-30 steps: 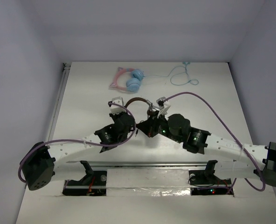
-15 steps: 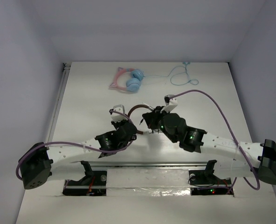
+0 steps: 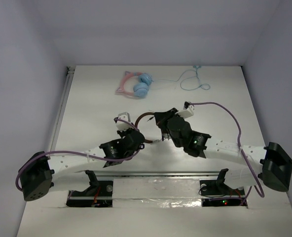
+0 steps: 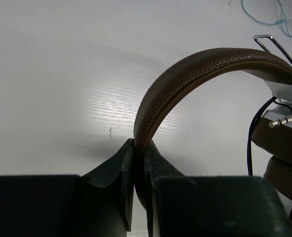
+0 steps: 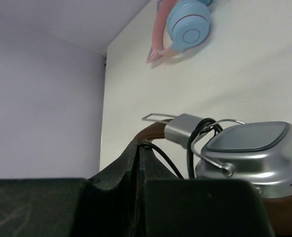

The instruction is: Wrap the headphones

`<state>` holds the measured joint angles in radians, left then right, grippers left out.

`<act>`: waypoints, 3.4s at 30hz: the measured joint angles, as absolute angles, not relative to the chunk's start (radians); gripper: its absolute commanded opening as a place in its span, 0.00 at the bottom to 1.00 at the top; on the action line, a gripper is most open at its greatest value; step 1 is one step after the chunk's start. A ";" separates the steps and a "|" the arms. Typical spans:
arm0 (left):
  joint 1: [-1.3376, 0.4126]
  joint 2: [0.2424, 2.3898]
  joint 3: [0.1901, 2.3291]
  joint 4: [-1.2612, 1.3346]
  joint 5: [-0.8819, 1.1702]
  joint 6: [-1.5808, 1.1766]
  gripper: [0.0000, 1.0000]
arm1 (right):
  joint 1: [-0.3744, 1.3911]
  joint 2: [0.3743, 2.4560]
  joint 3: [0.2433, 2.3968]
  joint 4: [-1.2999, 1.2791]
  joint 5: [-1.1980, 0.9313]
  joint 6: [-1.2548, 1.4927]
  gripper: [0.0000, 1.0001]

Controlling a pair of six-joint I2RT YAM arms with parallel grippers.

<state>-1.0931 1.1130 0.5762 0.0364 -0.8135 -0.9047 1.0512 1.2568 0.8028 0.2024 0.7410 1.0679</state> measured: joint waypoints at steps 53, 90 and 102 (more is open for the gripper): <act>-1.098 1.079 0.609 -0.187 -0.685 -0.944 0.00 | 0.884 1.208 0.862 0.295 0.600 1.093 0.81; -0.882 2.116 1.468 0.143 -0.362 -0.619 0.00 | 0.883 0.451 0.874 -0.517 0.808 0.714 0.00; -0.882 2.096 1.379 0.191 -0.374 -0.615 0.65 | 0.883 0.445 0.878 -0.527 0.803 0.711 0.53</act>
